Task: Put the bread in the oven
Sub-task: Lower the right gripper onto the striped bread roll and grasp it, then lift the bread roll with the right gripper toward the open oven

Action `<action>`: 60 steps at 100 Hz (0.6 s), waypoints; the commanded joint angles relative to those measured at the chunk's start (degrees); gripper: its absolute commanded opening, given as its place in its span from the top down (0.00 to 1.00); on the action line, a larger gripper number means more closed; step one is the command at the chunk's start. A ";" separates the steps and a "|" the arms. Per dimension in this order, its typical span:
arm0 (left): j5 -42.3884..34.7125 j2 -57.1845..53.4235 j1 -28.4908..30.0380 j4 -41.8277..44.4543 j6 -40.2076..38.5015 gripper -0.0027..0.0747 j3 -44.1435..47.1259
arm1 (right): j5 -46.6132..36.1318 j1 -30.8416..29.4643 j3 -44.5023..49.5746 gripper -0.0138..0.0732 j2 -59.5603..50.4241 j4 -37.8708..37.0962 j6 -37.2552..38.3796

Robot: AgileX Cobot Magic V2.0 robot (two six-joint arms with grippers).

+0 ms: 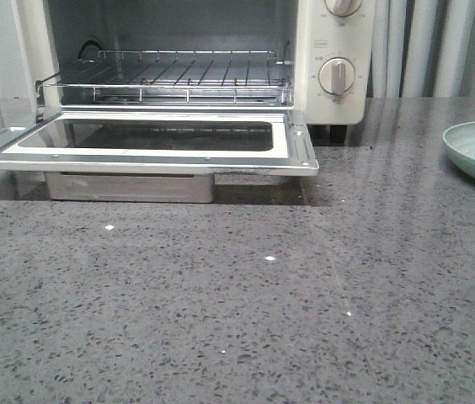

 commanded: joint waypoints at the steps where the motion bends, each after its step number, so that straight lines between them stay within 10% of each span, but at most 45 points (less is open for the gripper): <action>1: -1.03 -1.67 0.43 0.33 -0.46 0.99 -2.48 | 1.67 1.01 -3.66 0.92 -2.40 -0.25 -0.44; 60: 10.32 -12.33 20.28 2.92 -0.51 0.99 -7.54 | 15.35 20.39 -9.80 0.92 -13.79 -1.97 -2.88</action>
